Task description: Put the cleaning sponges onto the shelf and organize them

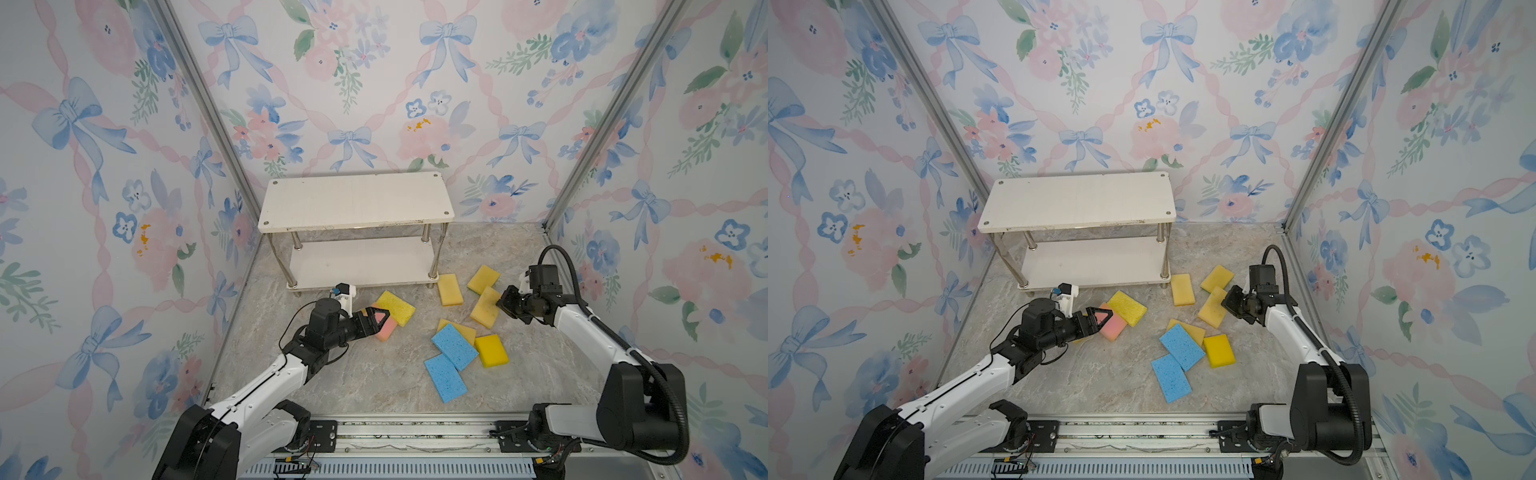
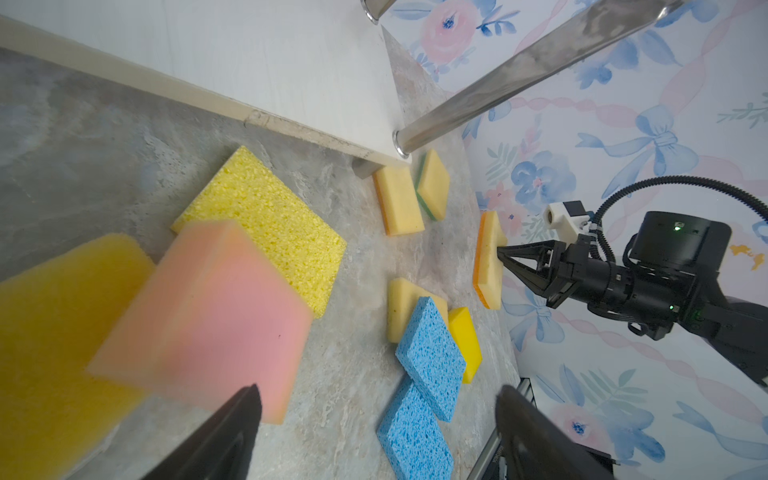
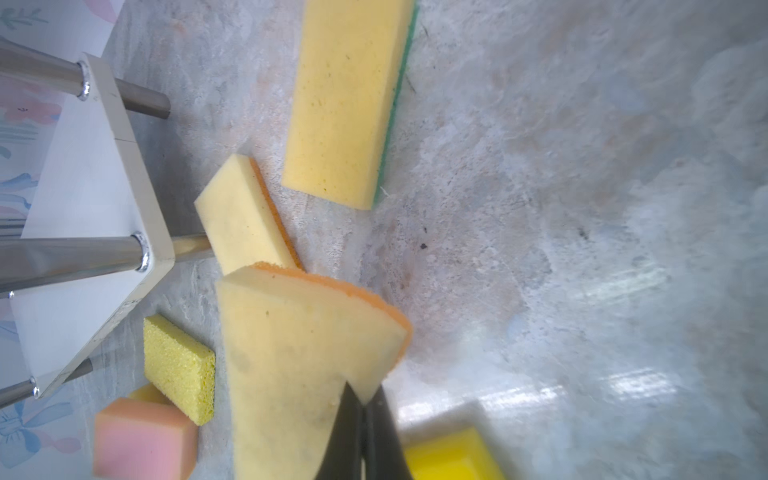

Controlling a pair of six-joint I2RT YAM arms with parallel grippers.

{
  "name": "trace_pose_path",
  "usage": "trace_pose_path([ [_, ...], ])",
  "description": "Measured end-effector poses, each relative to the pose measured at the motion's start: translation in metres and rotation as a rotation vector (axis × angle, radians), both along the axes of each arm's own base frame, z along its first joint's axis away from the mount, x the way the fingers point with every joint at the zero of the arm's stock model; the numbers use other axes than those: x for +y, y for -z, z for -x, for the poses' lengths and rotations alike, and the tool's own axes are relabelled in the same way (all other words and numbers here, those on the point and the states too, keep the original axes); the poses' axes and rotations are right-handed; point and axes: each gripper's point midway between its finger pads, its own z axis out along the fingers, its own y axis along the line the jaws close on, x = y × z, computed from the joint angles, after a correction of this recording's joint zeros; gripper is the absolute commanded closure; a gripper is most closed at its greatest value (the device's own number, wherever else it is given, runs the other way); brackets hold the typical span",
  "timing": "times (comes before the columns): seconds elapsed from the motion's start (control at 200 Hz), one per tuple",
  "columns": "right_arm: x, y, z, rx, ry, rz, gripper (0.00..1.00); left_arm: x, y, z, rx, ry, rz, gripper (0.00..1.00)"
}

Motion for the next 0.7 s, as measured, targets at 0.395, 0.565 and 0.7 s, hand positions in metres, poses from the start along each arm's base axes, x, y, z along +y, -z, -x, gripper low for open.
trace_pose_path([
  [0.395, 0.067, -0.059, 0.054, -0.109, -0.355, 0.026, 0.94, -0.036, -0.031, 0.019, -0.028, 0.149, 0.134, 0.09],
  [0.565, 0.127, -0.086, 0.076, -0.175, -0.568, 0.0, 0.95, -0.052, -0.047, 0.028, -0.039, 0.193, 0.209, 0.1],
  [0.7, 0.163, -0.106, 0.088, -0.222, -0.686, -0.009, 0.94, -0.056, -0.063, 0.029, -0.055, 0.2, 0.276, 0.11],
])
